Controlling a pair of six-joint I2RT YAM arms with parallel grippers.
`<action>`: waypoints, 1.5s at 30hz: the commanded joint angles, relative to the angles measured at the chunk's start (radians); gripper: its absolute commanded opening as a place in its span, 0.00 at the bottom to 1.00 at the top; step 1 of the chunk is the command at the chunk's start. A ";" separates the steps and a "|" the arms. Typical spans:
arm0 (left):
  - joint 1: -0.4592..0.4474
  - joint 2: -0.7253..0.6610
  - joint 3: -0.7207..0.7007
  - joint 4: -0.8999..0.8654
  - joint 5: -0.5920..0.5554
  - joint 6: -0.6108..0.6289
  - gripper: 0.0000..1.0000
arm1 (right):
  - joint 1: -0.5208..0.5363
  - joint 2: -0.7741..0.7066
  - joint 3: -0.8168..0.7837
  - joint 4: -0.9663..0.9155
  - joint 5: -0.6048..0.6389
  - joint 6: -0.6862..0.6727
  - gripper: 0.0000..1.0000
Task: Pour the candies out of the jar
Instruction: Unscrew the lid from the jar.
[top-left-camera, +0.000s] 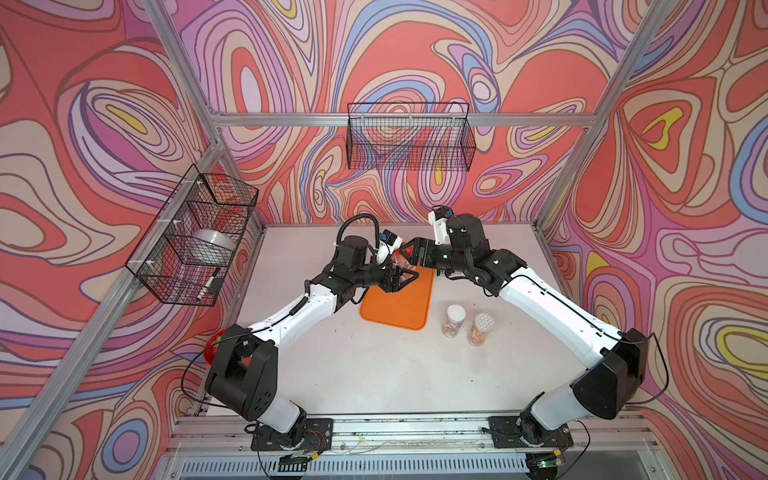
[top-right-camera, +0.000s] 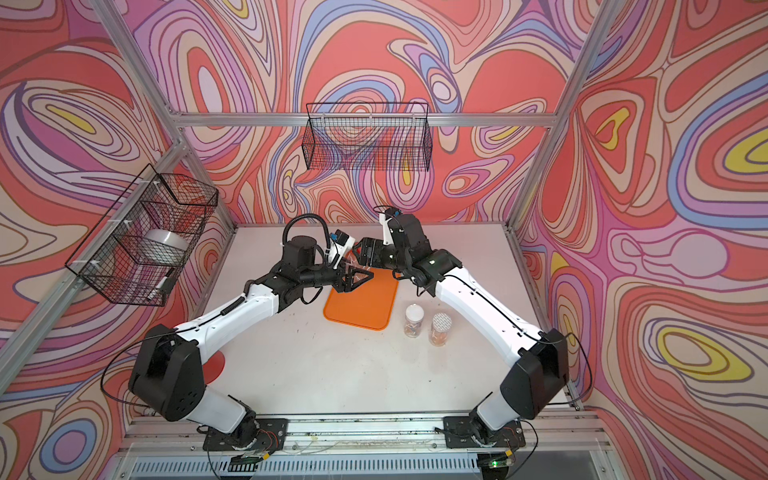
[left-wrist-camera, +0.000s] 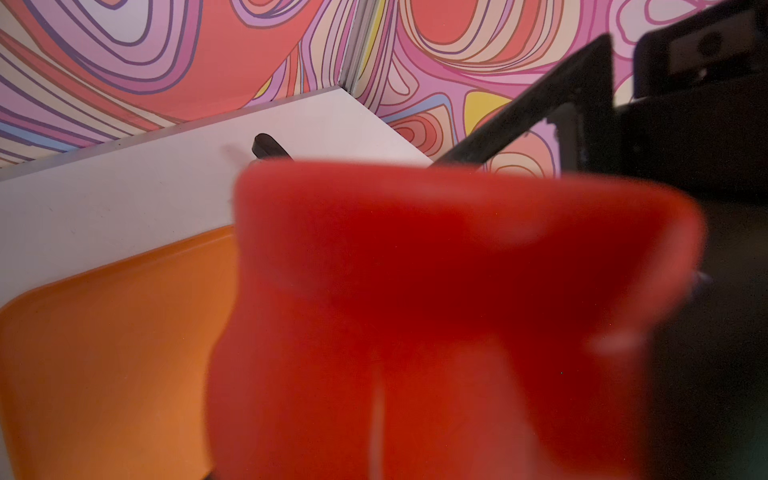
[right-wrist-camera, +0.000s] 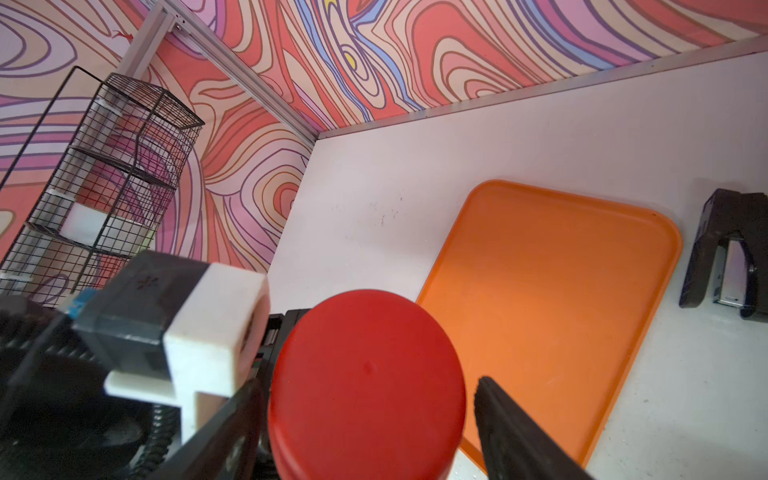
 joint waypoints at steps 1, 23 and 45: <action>-0.006 -0.035 0.008 -0.013 -0.008 0.033 0.55 | -0.003 0.042 0.036 0.022 -0.013 0.006 0.79; 0.038 -0.059 0.014 0.159 0.242 -0.121 0.46 | -0.096 -0.179 -0.220 0.218 -0.408 -0.233 0.40; 0.012 -0.084 0.040 0.001 0.101 -0.008 0.14 | -0.141 -0.152 -0.126 0.170 -0.226 -0.020 0.77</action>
